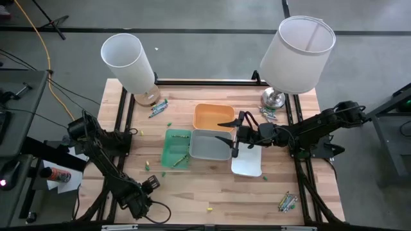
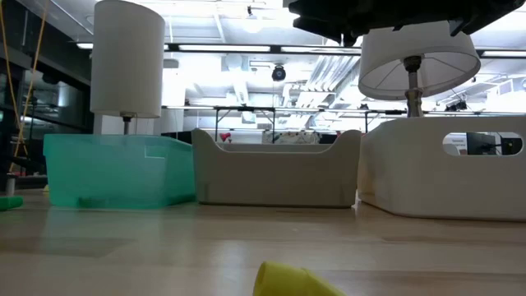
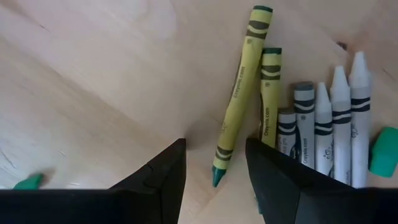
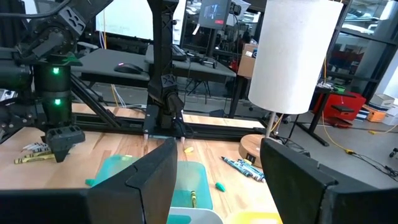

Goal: Sort crayons
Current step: Put the green crayon into the green bin

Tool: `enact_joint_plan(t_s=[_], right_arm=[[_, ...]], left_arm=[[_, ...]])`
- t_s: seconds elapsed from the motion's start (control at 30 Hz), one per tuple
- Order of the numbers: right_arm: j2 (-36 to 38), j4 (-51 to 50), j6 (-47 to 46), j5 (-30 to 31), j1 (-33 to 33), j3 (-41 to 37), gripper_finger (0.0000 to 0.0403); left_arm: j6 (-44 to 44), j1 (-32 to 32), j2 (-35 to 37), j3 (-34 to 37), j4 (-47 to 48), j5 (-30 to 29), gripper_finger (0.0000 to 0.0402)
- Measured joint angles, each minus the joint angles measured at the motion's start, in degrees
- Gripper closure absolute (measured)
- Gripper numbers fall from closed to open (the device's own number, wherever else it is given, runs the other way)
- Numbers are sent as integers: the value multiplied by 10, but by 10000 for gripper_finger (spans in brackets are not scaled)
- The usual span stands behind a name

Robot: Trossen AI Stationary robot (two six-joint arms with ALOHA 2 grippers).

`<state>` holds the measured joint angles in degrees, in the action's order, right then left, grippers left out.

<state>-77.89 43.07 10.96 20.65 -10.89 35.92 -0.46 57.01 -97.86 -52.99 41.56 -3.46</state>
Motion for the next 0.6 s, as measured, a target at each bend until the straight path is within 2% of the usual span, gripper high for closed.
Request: enact_joint_plan(t_s=[0.2, 0.3, 0.47, 0.6], right_arm=[[0, -2, -5, 0, 0, 0, 179], [0, -4, -5, 0, 0, 0, 179], [0, -4, -5, 0, 0, 0, 179], [0, -4, -5, 0, 0, 0, 179]], left_arm=[[-3, -3, 0, 3, -6, 2, 258], [-3, -8, 0, 4, -11, 10, 294], [-5, -24, 0, 4, -14, 12, 385], [-19, -37, 0, 4, -15, 20, 390]])
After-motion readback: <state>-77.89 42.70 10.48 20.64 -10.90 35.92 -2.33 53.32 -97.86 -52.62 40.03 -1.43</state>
